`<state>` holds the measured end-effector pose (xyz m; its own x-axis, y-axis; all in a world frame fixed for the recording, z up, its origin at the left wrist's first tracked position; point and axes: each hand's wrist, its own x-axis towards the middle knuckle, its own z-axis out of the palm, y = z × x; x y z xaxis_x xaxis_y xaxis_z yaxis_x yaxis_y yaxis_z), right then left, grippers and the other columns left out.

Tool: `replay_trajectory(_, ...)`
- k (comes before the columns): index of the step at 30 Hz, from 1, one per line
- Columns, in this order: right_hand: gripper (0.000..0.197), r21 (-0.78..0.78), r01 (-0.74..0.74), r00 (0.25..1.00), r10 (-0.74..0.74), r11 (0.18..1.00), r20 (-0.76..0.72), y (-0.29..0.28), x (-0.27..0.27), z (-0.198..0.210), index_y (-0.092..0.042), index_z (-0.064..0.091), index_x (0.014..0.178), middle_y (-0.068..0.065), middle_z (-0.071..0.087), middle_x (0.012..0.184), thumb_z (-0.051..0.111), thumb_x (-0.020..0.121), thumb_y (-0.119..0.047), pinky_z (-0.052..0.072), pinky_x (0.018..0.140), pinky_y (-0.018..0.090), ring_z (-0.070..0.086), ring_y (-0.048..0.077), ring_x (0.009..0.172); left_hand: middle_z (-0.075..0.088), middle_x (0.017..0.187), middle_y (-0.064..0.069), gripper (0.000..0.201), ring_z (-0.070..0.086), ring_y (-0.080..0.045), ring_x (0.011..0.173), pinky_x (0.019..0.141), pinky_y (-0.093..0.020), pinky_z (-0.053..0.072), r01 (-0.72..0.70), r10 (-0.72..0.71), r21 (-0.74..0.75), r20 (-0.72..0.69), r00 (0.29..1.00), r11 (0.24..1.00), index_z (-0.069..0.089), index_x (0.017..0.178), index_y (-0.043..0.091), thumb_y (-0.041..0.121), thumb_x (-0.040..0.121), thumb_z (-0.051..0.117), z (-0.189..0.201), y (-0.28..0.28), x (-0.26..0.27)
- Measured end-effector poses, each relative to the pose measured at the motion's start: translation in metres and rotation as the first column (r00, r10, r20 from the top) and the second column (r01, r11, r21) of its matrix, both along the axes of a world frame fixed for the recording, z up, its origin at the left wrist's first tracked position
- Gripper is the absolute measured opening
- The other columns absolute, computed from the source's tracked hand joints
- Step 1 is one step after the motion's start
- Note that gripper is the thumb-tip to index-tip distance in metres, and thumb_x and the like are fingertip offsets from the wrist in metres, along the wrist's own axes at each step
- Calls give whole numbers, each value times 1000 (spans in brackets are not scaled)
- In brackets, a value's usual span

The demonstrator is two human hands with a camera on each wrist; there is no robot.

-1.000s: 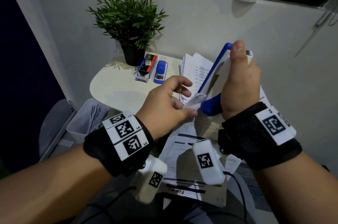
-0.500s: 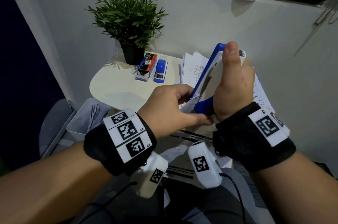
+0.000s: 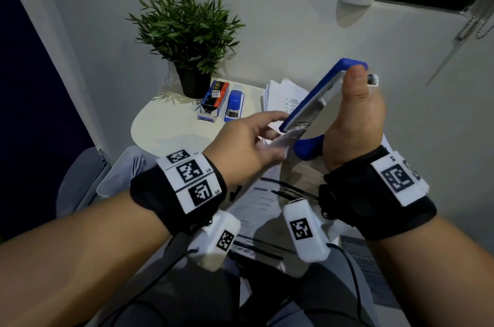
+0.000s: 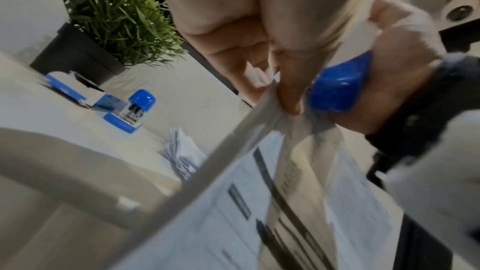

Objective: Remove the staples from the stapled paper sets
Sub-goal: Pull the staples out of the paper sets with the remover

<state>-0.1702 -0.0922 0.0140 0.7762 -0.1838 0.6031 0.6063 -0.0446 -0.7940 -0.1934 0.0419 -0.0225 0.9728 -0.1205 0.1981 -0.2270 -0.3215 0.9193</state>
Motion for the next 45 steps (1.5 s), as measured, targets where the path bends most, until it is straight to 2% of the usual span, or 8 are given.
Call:
replay_trajectory(6,41,35,107,980,-111,994,166,-29,-3,11,-40,58,85,-12,52,74,48,76,-78,49,74,50,57,31,73,70,81,2,37,63,-19,75,84,-45,55,-139,135,-51,-79,988,989,70,80,34,-3,77,68,-11,12,23)
replay_trajectory(11,20,-394,2,1000,4,919,13,-37,-8,10,-29,53,82,-21,61,69,56,74,-47,43,65,17,56,-3,66,67,78,2,26,62,-15,71,75,-32,54,-294,289,-69,-66,955,953,66,80,26,0,79,66,-20,26,36)
replay_trajectory(16,30,-960,-241,956,-134,142,-260,-24,-2,-33,-20,43,89,-1,48,88,60,82,-44,34,67,29,56,26,92,66,91,3,45,65,-21,90,83,-39,55,-325,306,-91,-172,936,941,60,92,31,-12,78,54,-24,43,44)
replay_trajectory(21,47,-898,-396,908,-227,-191,-352,-21,-1,-62,-23,45,109,-2,48,83,60,75,-52,40,63,31,49,24,78,62,81,10,41,57,-5,69,65,-21,47,-226,250,183,-116,961,957,65,95,27,-9,79,56,-33,64,42)
replay_trajectory(26,47,-892,-408,905,-217,-195,-367,-22,0,-63,-25,46,104,-1,50,87,58,70,-56,41,62,30,51,23,81,62,76,17,40,58,1,75,76,-13,45,-143,140,380,35,989,914,73,71,22,-16,72,60,-52,83,38)
replay_trajectory(32,42,-953,-31,981,-174,302,-87,-44,11,-53,-6,57,96,12,47,114,69,68,-34,45,80,37,52,34,95,69,82,2,28,50,-6,85,73,-17,43,-79,-157,644,300,941,761,77,77,13,-4,64,59,-71,92,28)
replay_trajectory(40,34,-976,-60,996,-76,-207,-45,-47,9,-51,-23,52,105,-5,55,110,54,83,-48,38,78,30,47,21,98,68,76,-1,33,47,-10,78,67,-26,42,-71,-230,636,379,896,769,73,71,11,14,71,41,-80,93,28)
replay_trajectory(45,40,-944,-171,983,-110,-282,-145,-49,1,-68,-31,48,95,-11,53,97,46,81,-68,36,65,25,56,17,93,65,72,-2,27,47,-10,74,67,-23,41,-126,-147,596,388,910,793,67,63,10,13,69,41,-83,96,26)
